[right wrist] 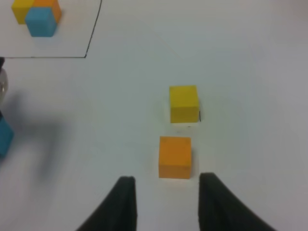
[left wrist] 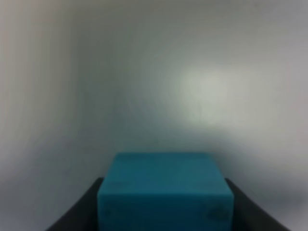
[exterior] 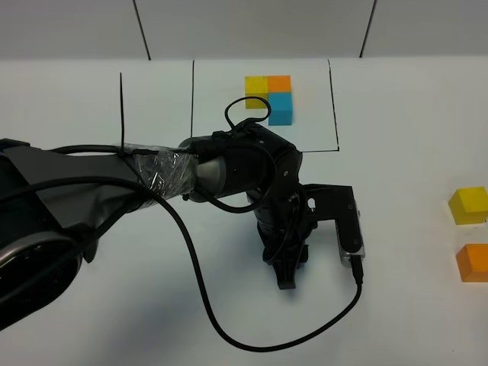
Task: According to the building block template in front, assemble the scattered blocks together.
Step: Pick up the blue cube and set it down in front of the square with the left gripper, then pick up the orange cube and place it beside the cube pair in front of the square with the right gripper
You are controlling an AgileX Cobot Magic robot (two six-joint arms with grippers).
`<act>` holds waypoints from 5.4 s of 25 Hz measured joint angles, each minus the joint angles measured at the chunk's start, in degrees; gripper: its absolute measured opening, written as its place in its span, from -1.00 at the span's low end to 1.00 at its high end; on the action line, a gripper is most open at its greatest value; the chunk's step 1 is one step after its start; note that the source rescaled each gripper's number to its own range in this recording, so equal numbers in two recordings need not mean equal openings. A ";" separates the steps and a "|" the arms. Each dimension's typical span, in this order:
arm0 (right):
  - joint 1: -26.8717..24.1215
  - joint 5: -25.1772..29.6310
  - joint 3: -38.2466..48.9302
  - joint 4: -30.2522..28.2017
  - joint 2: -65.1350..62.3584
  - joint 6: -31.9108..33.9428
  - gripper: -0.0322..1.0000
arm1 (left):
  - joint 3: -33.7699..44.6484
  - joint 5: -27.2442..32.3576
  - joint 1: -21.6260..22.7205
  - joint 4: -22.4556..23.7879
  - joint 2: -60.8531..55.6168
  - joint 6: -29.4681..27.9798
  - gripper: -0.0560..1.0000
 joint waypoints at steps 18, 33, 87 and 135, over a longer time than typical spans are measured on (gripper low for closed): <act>0.00 0.00 0.00 0.00 0.00 0.00 -0.80 | -18.46 27.95 0.54 20.07 -23.01 -8.82 0.77; 0.00 0.00 0.00 0.00 0.00 0.00 -0.80 | 0.95 28.11 17.98 24.70 -55.88 -14.64 0.49; 0.00 0.00 0.00 0.00 0.00 0.00 -0.80 | 57.85 21.52 41.80 11.74 -127.49 -54.08 0.40; 0.00 0.00 0.00 0.00 0.00 0.00 -0.80 | 57.96 21.26 46.23 11.81 -127.49 -53.99 0.40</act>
